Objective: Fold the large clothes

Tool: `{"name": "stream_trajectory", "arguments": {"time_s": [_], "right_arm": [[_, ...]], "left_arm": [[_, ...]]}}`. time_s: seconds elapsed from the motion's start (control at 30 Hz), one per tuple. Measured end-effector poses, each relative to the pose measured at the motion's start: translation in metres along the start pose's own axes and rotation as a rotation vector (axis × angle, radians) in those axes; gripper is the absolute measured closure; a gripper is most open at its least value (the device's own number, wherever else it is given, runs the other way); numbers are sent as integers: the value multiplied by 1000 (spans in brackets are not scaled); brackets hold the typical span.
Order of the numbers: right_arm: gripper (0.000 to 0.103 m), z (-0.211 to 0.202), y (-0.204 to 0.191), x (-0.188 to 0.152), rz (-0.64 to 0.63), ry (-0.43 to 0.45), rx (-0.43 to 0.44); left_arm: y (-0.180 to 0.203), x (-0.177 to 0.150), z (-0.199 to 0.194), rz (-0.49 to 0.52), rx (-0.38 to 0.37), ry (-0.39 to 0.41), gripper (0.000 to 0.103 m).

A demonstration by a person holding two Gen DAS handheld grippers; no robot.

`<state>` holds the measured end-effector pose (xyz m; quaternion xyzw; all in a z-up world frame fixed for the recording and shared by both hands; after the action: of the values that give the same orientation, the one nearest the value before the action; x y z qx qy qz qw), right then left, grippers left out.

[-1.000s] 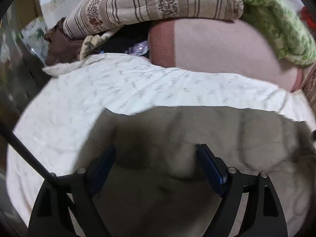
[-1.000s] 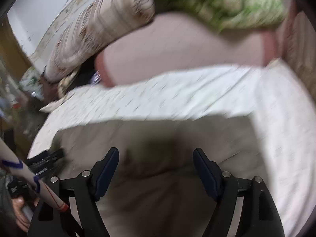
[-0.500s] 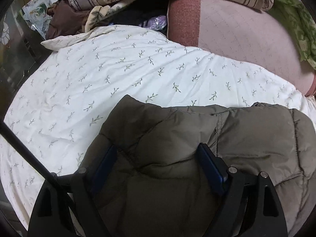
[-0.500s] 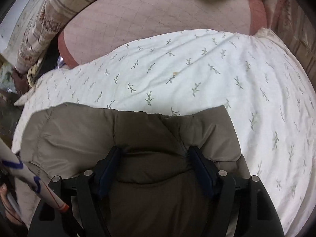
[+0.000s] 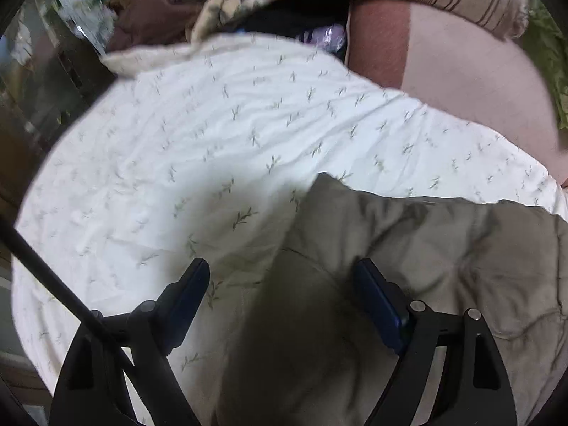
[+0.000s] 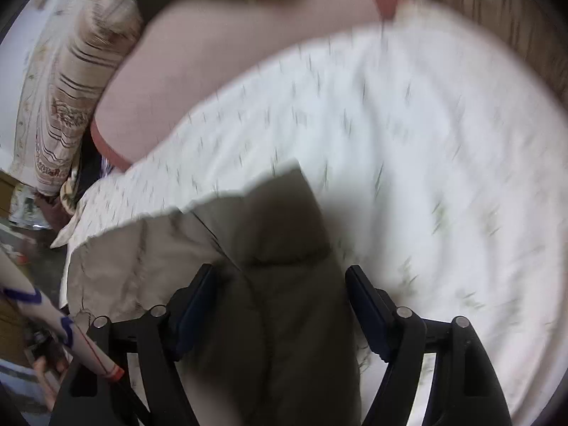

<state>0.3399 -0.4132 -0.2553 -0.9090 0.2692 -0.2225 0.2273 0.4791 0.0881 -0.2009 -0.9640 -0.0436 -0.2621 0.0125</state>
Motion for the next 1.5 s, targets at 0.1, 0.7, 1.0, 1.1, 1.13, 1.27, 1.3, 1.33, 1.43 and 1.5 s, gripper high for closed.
{"name": "stream_trajectory", "arguments": {"time_s": [0.1,0.7,1.0,1.1,1.13,1.27,1.3,1.33,1.43,1.5], "right_arm": [[53,-4,-3,-3,13,0,22],[82,4,-13,-3,-161,68,-210],[12,-86,-43,-43,-202,297,-16],[12,-92,-37,-70,-185,257,-42],[12,-91,-34,-77,-168,238,-44],[17,-95,-18,-102,-138,196,-109],[18,-95,-14,-107,-133,180,-115],[22,-93,-12,-112,-128,158,-104],[30,-87,-4,-120,-124,124,-112],[32,-78,-2,-121,-121,104,-127]], "left_arm": [[-6,-9,14,-160,-186,-102,58],[10,-14,13,-9,26,23,74],[0,-29,-76,-31,17,239,30],[4,-59,-88,-29,-9,192,30],[6,-71,-88,-22,-18,168,30],[7,-103,-96,-19,-6,167,30],[7,-108,-99,-13,-4,171,30],[7,-113,-102,-8,2,177,30],[8,-122,-95,-4,33,183,30],[7,-122,-84,17,72,173,28]]}}
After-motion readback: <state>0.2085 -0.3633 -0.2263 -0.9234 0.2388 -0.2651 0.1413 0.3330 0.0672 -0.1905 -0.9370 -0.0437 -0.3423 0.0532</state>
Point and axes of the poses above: each gripper's, at about its wrist camera, not at the fingertips, and z roughly the way its jaws point, y to its right, x to its top, the point moved 7 cm from there along z, roughly the way its jaws point, and after that the axes turned 4 degrees about y, right-handed, at the moved point
